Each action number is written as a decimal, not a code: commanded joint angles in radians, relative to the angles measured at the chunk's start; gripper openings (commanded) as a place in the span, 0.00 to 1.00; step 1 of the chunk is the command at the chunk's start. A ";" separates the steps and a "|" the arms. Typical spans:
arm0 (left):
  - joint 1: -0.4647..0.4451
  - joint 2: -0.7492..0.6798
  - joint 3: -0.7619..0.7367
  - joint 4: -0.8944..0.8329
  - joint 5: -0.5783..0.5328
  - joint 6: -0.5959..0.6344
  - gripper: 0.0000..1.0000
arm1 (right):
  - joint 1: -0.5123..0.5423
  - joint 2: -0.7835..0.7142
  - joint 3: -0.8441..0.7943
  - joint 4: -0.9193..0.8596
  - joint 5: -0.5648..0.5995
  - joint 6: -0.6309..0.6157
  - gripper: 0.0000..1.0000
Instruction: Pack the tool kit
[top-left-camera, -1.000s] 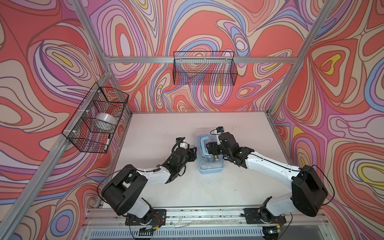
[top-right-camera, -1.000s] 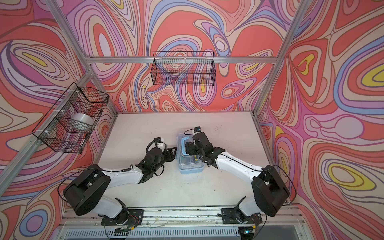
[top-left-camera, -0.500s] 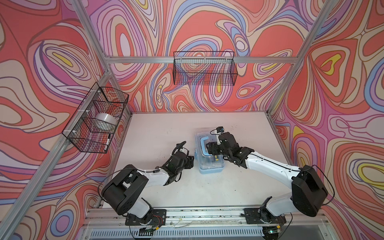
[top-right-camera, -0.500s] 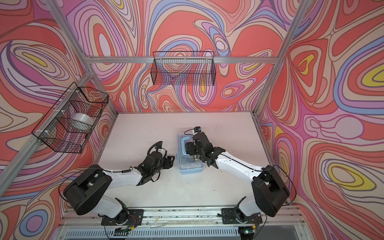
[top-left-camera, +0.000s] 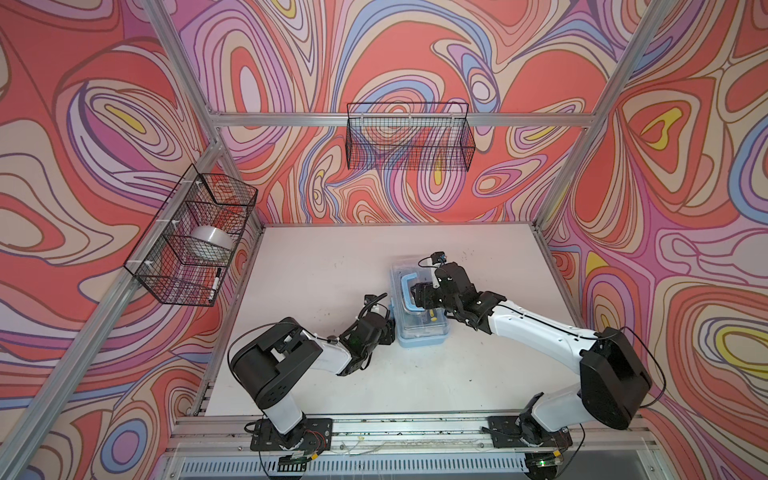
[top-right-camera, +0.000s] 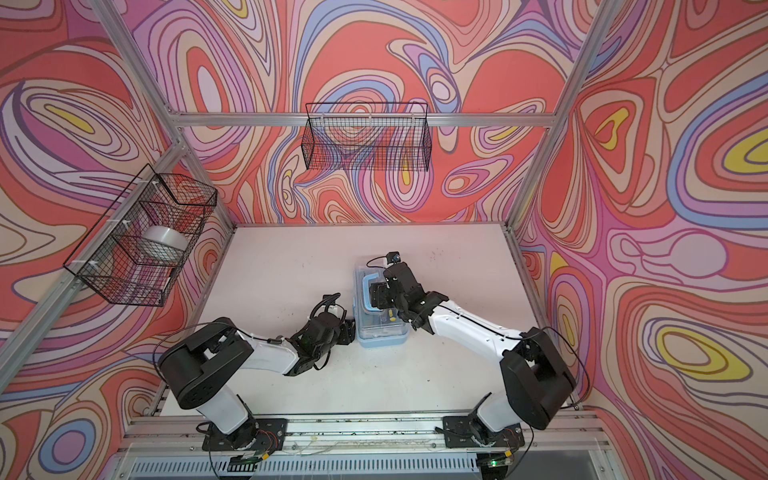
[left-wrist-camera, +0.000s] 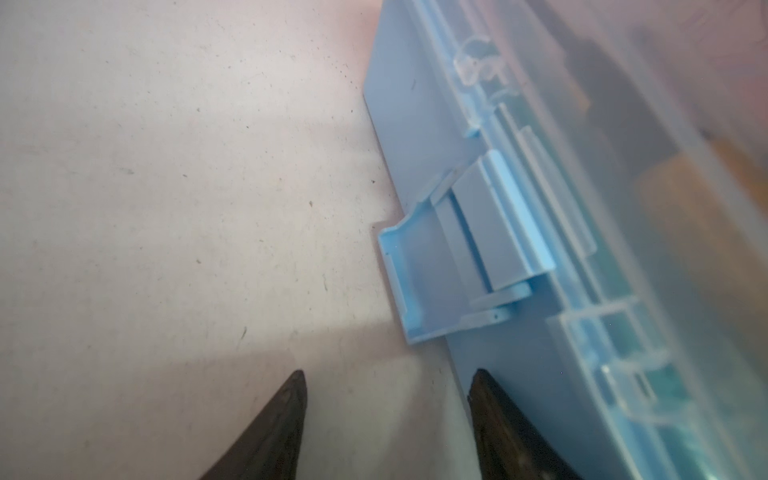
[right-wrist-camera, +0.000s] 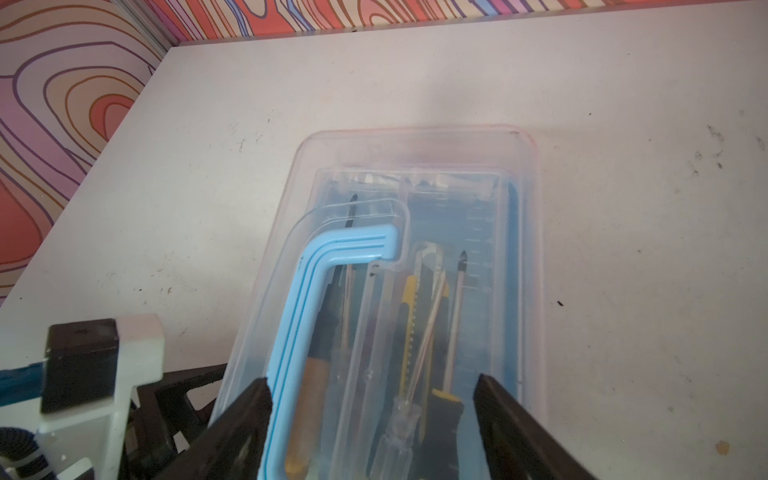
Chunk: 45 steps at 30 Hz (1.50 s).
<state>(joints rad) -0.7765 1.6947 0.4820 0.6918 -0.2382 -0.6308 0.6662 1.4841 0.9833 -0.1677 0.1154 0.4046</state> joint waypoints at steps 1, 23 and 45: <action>-0.015 0.063 -0.003 0.009 -0.080 -0.048 0.65 | -0.004 0.029 0.005 -0.062 0.003 -0.001 0.81; -0.020 0.052 -0.003 0.105 -0.247 0.014 0.67 | -0.004 0.030 0.005 -0.063 -0.006 0.000 0.81; -0.017 -0.091 0.066 0.038 -0.263 0.088 0.68 | -0.003 0.029 -0.003 -0.054 -0.014 0.002 0.80</action>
<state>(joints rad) -0.7921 1.6398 0.5190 0.7322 -0.4984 -0.5594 0.6662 1.4879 0.9855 -0.1658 0.1154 0.4019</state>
